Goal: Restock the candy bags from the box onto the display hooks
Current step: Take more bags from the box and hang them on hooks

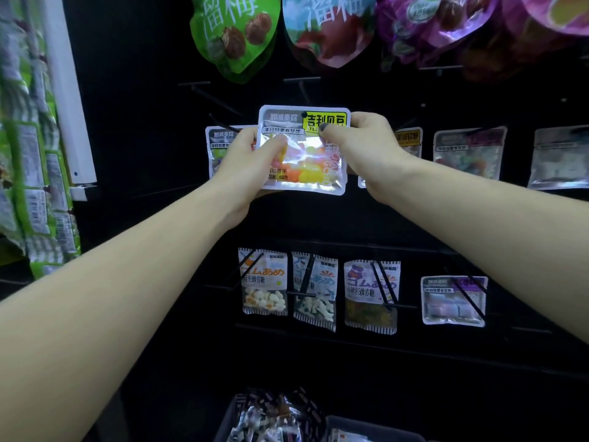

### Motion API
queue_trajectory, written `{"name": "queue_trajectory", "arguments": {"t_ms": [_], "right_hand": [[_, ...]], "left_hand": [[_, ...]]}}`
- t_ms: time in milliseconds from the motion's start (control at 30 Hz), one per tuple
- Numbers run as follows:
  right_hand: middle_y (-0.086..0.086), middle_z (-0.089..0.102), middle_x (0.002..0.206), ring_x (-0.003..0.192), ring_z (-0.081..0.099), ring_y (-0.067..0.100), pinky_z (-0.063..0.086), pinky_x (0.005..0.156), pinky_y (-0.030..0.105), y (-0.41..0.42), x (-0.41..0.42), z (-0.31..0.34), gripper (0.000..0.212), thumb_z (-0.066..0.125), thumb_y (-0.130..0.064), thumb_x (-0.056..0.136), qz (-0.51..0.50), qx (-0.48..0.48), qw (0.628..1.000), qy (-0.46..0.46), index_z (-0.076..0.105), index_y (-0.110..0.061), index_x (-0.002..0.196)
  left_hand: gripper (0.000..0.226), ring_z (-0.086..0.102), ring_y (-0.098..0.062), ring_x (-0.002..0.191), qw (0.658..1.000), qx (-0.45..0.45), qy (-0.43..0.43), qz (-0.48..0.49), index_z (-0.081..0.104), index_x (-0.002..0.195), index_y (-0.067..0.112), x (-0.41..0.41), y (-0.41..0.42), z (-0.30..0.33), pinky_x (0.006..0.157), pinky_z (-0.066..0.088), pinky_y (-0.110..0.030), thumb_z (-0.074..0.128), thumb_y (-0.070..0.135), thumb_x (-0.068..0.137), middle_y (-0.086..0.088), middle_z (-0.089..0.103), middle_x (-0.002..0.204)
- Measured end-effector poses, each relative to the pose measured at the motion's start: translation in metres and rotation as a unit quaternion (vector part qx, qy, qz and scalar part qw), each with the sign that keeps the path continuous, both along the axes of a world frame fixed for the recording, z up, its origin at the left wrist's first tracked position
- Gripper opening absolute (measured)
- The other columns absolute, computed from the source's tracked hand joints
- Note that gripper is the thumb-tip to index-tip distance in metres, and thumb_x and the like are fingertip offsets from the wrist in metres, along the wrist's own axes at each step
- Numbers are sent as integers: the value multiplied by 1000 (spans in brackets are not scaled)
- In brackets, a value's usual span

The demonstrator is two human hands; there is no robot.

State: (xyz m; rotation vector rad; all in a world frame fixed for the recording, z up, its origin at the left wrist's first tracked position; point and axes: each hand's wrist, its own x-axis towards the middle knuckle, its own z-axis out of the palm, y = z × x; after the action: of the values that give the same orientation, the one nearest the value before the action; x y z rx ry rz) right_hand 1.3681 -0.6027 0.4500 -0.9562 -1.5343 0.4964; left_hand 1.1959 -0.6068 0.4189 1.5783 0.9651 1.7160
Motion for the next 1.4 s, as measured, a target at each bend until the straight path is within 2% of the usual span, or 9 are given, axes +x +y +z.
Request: {"name": "queue_trajectory", "arguments": {"t_ms": [233,333,433,567,667,867,1000,1267,1400], "right_hand": [[36,67,99,76,56,24,53,73,44,11,-3,2,49,67,-28,72,-9,-24,1000,15,62,12,100],[14,60,84,75,56,24,52,76,41,20,-1,1,41,66,-34,68,-19,-45,999,8,64,1,91],[32,70,101,76,66,31,57,94,60,29,0,0,26,68,-34,76,-23,-53,998,-14,59,-15,91],[26,73,99,92,75,42,61,89,56,42,0,0,16,68,-31,86,-57,-45,997,-22,60,-18,93],[25,74,111,105,71,45,58,87,63,56,1,-2,38,67,-32,86,-72,-51,996,-14,63,3,101],[12,71,102,92,73,34,62,77,46,86,-2,-3,31,67,-38,81,-124,-42,991,-39,51,-14,91],[8,56,108,79,57,18,35,55,29,102,6,0,32,66,-34,96,-182,-19,980,-76,48,-12,111],[12,42,149,131,50,33,45,106,44,115,17,-9,71,61,-30,97,-185,65,961,-197,29,-29,159],[5,62,116,102,59,25,44,69,25,114,17,-14,55,57,-21,99,-123,33,979,-161,40,-19,152]], "left_hand": [[11,69,-12,76,1000,-17,11,4,59,92,24,0,11,2,60,56,-27,59,27,103,10,61,78],[16,63,-16,80,999,-29,32,25,57,88,21,1,18,0,69,54,-31,61,30,100,8,59,80],[21,62,-16,85,996,-22,58,66,57,86,21,2,29,-3,88,54,-39,63,37,98,7,63,84],[17,56,-16,84,984,-21,98,146,54,101,22,4,44,-4,85,56,-38,63,37,99,1,64,99],[39,56,-22,94,949,33,197,245,43,127,18,9,49,-2,67,43,-31,65,30,98,-5,57,115],[59,39,-32,133,785,180,439,399,45,145,16,16,70,6,105,38,-44,69,34,94,-9,40,147],[57,39,-33,133,752,181,491,401,50,143,17,19,94,8,106,35,-45,65,45,96,-8,45,146],[72,32,-34,144,684,181,558,434,38,155,16,20,123,14,120,20,-48,57,54,97,-7,43,156],[72,19,-32,157,676,167,585,417,34,158,15,17,129,23,128,5,-53,48,56,100,-9,40,162]]}}
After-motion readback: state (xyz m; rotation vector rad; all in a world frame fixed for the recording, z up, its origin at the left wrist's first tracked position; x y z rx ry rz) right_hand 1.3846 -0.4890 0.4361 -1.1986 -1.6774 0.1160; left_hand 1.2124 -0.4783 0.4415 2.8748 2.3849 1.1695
